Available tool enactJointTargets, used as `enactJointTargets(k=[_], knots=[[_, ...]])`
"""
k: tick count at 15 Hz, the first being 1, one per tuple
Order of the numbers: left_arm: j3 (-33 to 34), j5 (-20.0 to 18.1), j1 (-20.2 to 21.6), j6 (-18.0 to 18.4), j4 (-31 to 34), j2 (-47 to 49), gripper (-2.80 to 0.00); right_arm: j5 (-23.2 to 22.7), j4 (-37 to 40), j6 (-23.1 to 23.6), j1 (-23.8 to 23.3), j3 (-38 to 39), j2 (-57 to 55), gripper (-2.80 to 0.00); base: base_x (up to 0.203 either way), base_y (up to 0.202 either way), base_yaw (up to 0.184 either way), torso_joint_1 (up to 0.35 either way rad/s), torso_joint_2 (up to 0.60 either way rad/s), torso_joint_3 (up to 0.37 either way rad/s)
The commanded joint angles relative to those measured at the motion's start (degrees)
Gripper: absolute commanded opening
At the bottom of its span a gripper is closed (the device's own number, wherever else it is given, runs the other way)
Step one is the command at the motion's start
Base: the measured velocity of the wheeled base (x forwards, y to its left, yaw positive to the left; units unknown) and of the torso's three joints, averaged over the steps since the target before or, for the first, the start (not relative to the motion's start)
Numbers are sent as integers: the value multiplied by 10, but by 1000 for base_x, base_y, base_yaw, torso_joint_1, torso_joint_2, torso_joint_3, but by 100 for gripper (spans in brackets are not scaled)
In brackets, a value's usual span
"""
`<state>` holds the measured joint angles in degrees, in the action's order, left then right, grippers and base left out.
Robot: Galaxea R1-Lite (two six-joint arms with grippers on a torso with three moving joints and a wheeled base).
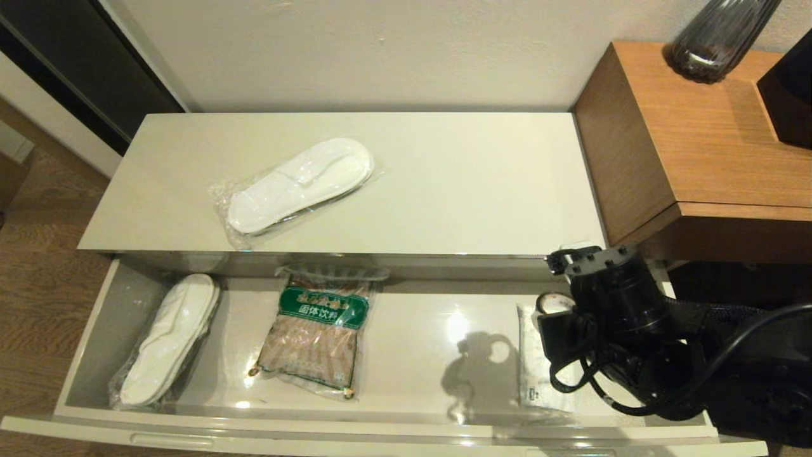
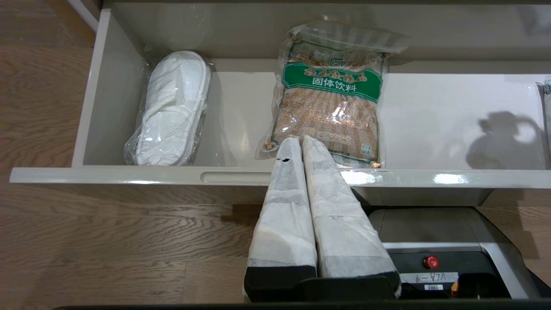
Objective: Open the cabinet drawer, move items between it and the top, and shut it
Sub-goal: Put the adhesive tape in the drawer
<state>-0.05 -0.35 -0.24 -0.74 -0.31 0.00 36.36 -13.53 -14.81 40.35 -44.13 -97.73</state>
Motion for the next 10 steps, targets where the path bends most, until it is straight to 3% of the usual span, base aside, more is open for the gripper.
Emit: enactJointTargets(k=[1,5,10], knots=[[0,0,0,0,0,0,-280,-45,63,-117,-5,6,-13,-280,0,0,0,0,0,0],[0,0,0,0,0,0,-280,-47,36,-212,-38,-4,-127,-280,0,0,0,0,0,0],[0,0,0,0,0,0,-280,23,-94,-235,-51,-12,-268,-280,0,0,0,0,0,0]])
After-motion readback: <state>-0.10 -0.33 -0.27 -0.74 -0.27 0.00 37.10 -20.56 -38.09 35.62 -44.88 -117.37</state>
